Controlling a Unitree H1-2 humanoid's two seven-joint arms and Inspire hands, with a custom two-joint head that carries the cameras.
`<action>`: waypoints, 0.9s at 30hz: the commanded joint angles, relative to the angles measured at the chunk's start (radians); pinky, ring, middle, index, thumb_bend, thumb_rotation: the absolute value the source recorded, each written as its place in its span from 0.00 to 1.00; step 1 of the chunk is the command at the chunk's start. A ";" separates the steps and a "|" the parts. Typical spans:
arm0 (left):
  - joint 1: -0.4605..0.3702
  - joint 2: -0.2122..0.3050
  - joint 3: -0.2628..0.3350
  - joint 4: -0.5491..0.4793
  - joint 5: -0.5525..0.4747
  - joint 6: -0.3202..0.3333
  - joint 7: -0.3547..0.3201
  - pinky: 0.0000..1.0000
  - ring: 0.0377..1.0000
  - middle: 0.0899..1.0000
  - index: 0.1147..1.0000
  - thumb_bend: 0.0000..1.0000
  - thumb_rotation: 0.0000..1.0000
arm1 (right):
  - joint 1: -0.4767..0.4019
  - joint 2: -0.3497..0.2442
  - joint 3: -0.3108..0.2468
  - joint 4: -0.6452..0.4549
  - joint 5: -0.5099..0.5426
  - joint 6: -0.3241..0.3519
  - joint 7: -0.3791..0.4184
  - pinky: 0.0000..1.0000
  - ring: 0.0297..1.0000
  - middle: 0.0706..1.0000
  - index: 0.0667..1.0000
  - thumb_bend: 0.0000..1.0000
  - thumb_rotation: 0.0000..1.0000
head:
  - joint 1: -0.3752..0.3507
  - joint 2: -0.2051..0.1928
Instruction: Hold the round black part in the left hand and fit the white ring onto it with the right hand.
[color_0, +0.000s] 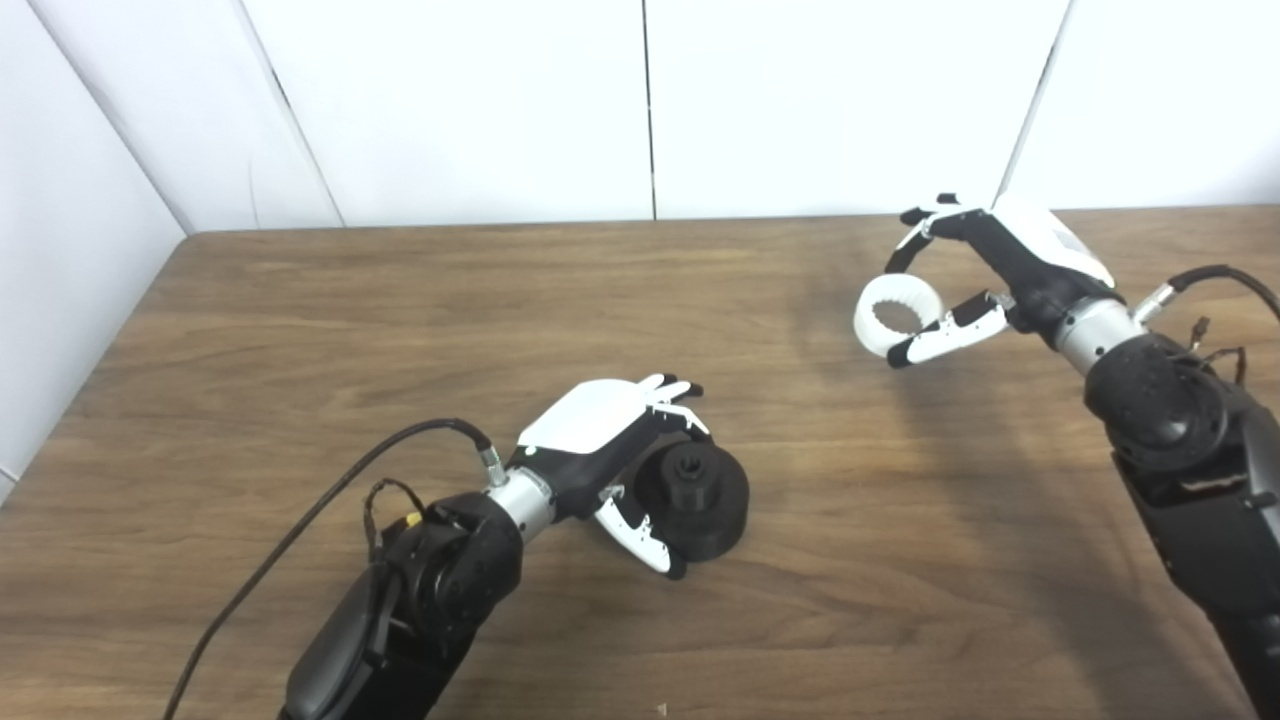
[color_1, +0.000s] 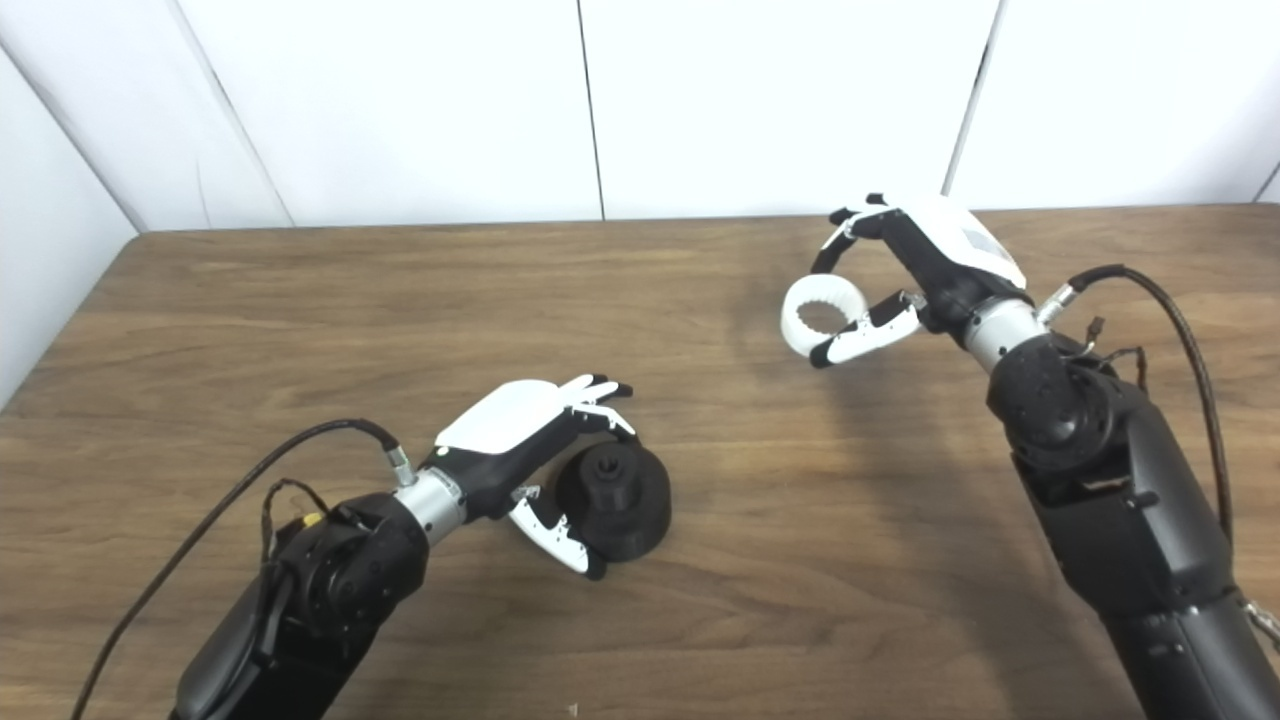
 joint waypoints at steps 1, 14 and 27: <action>-0.006 -0.003 -0.013 0.007 0.023 0.000 -0.003 0.90 1.00 0.96 0.63 0.93 0.15 | -0.035 -0.003 -0.021 -0.093 0.028 0.022 0.024 0.91 0.96 0.85 0.45 0.53 0.15 | 0.001 0.003; -0.003 0.006 -0.017 -0.003 0.027 0.007 -0.013 0.93 1.00 0.97 0.62 0.94 0.15 | -0.021 0.014 0.033 -0.376 -0.017 0.160 0.181 0.87 0.93 0.84 0.45 0.52 0.15 | 0.004 0.016; -0.006 0.009 -0.019 -0.011 0.024 0.018 -0.024 0.92 1.00 0.97 0.63 0.94 0.15 | 0.015 0.103 0.044 -0.464 -0.064 0.160 0.257 0.84 0.93 0.84 0.45 0.52 0.15 | 0.003 0.026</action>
